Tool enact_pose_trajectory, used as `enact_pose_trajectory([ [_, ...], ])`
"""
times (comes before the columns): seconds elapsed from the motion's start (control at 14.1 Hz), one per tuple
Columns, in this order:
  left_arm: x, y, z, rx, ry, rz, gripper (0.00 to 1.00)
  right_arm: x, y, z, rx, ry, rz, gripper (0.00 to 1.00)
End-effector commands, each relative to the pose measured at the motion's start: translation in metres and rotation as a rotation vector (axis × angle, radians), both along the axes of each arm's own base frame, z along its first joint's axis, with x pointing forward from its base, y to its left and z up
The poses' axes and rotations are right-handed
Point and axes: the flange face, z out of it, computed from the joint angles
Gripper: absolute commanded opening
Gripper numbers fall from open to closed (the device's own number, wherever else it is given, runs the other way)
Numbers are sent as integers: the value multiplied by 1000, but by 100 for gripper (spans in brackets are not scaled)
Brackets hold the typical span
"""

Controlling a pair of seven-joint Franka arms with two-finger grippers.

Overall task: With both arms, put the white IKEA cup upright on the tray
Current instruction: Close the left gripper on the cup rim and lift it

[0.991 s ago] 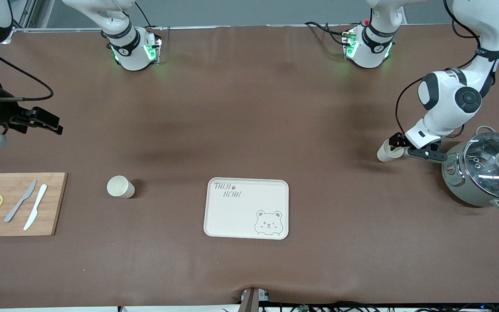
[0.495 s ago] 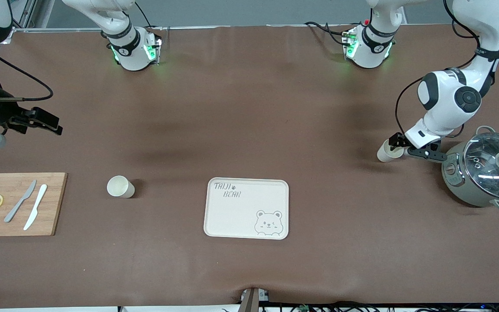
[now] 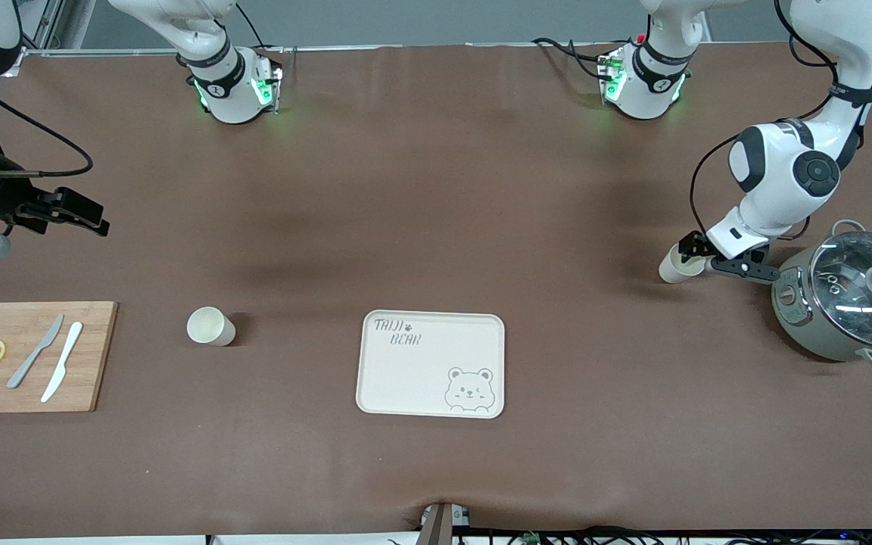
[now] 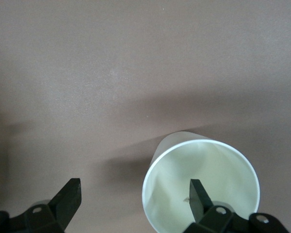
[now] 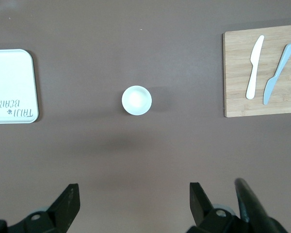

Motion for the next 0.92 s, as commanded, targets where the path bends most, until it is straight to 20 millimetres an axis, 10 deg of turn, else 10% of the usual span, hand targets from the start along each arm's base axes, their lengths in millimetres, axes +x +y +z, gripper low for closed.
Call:
enact_pose_trajectory([
  [0.0,-6,-2,6,10,-18,24,29,2,-2,1,-10,-4,4,100],
  [0.07,-6,-3,5,10,-16,26,0,2,-2,1,-10,-4,4,100],
  [0.85,-7,-8,6,6,-40,53,0,3,-9,-3,-9,13,5,100],
])
